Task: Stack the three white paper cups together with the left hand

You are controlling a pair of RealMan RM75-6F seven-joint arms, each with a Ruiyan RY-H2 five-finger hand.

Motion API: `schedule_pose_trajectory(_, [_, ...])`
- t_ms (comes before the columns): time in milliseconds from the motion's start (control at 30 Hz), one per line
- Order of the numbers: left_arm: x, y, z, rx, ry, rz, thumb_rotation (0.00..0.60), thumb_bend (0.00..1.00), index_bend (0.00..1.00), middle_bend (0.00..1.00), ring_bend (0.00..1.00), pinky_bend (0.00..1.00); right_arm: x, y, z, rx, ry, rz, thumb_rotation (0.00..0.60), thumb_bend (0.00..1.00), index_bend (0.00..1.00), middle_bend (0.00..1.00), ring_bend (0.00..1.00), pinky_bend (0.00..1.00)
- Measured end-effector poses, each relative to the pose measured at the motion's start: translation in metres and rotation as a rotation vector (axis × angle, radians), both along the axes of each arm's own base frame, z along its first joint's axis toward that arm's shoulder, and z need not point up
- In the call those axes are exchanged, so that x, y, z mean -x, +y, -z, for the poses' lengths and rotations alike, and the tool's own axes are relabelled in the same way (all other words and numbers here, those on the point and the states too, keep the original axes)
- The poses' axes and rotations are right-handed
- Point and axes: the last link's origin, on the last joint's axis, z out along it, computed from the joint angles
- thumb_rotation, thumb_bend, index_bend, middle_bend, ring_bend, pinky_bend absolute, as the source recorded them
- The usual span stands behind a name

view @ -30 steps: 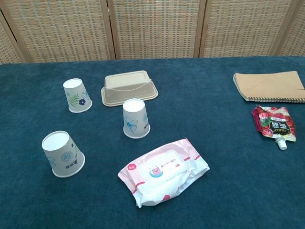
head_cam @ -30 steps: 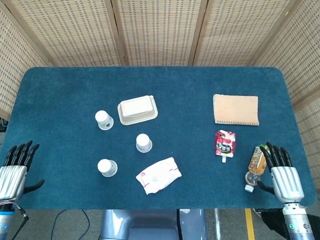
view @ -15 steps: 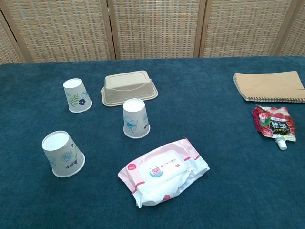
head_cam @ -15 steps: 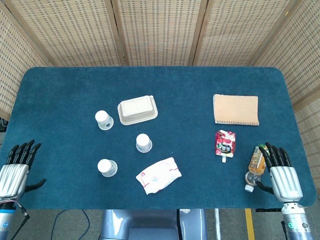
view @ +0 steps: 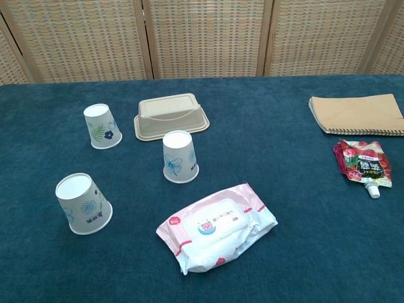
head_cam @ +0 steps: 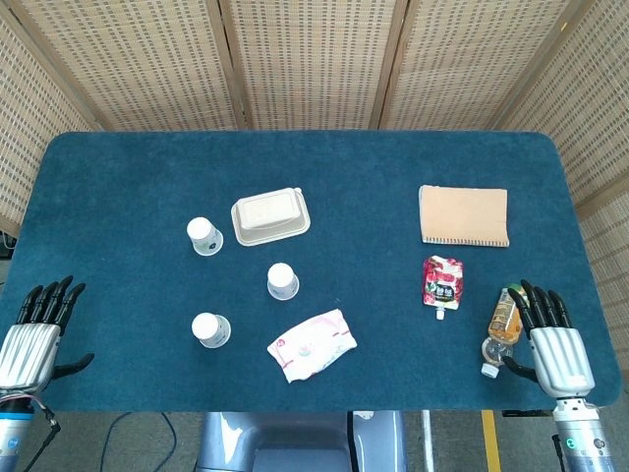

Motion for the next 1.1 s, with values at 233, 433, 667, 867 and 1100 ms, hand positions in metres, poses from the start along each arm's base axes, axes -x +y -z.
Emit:
schedule_pose_trajectory(233, [-0.010, 0.009, 0.010, 0.051, -0.039, 0.034, 0.600, 0.02, 0.24, 0.00, 0.00, 0.00, 0.001, 0.000, 0.001, -0.002, 0.001, 0.006, 0.600, 0.00, 0.09, 0.00, 0.00, 0.00])
schedule_pose_trajectory(433, [-0.029, 0.030, 0.032, 0.168, -0.031, 0.068, 0.600, 0.02, 0.26, 0.00, 0.00, 0.00, 0.001, -0.001, 0.001, -0.002, 0.002, 0.009, 0.600, 0.00, 0.09, 0.00, 0.00, 0.00])
schedule_pose_trajectory(667, [-0.058, 0.056, 0.060, 0.270, -0.008, 0.089, 0.600, 0.12, 0.26, 0.00, 0.00, 0.00, 0.003, -0.002, -0.001, 0.000, -0.010, 0.017, 0.600, 0.00, 0.09, 0.00, 0.00, 0.00])
schedule_pose_trajectory(867, [-0.081, 0.071, 0.077, 0.315, 0.007, 0.101, 0.600, 0.12, 0.27, 0.00, 0.00, 0.00, 0.004, -0.002, -0.004, 0.007, -0.024, 0.019, 0.600, 0.00, 0.09, 0.00, 0.00, 0.00])
schedule_pose_trajectory(1100, [-0.096, 0.080, 0.092, 0.358, 0.033, 0.096, 0.600, 0.12, 0.30, 0.00, 0.00, 0.00, 0.005, -0.003, -0.008, 0.014, -0.038, 0.024, 0.600, 0.00, 0.10, 0.00, 0.00, 0.00])
